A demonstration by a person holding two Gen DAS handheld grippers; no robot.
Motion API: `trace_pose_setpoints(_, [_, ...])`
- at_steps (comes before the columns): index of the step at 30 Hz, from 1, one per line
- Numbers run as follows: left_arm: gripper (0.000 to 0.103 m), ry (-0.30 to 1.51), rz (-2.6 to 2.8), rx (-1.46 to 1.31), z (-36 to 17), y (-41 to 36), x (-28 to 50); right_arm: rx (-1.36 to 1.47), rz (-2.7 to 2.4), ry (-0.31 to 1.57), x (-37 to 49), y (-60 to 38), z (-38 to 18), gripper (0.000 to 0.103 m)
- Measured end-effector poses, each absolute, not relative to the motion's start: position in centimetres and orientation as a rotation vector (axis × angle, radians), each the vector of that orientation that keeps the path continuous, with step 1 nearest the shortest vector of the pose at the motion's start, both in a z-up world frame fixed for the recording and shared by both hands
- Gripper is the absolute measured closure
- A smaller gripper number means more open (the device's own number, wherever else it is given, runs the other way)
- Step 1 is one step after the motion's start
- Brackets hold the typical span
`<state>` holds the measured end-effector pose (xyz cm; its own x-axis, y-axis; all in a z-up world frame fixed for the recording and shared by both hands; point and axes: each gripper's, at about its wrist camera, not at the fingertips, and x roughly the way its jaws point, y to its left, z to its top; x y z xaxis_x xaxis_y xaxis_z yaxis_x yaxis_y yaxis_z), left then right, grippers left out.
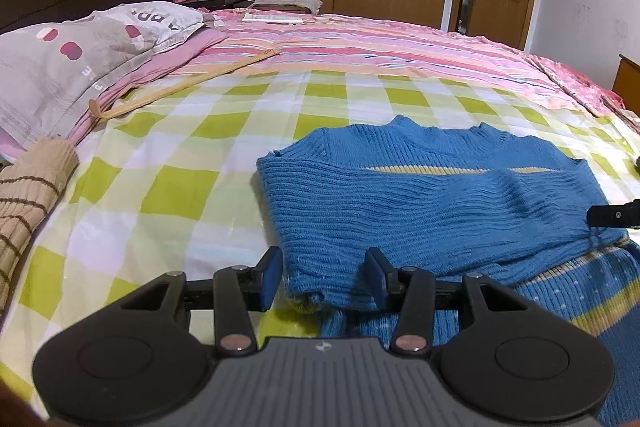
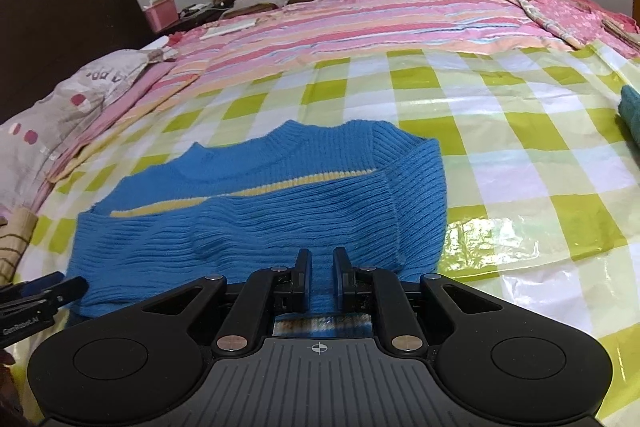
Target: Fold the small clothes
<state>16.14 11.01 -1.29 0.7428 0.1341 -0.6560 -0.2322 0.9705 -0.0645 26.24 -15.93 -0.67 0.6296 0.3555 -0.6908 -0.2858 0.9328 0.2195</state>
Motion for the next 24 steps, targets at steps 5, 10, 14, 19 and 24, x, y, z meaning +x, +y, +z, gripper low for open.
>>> trace_pose_setpoints(5, [0.052, 0.724, 0.197, -0.131, -1.2, 10.6, 15.4, 0.083, 0.389, 0.816, 25.2, -15.8, -0.1, 0.089])
trace_pose_setpoints(10, [0.052, 0.742, 0.190, -0.117, -1.3, 10.2, 14.6, 0.080, 0.402, 0.836, 24.1, -15.8, -0.4, 0.089])
trace_pose_setpoints(14, [0.052, 0.759, 0.187, -0.110, -1.5, 10.0, 14.2, 0.079, 0.401, 0.855, 23.5, -16.0, -0.8, 0.089])
trace_pose_setpoints(19, [0.052, 0.777, 0.181, -0.104, -1.6, 9.8, 13.6, 0.088, 0.403, 0.869, 22.8, -16.4, -1.0, 0.089])
trace_pose_setpoints(24, [0.052, 0.802, 0.169, -0.100, -1.6, 9.5, 12.8, 0.090, 0.413, 0.877, 21.9, -16.8, -0.8, 0.089])
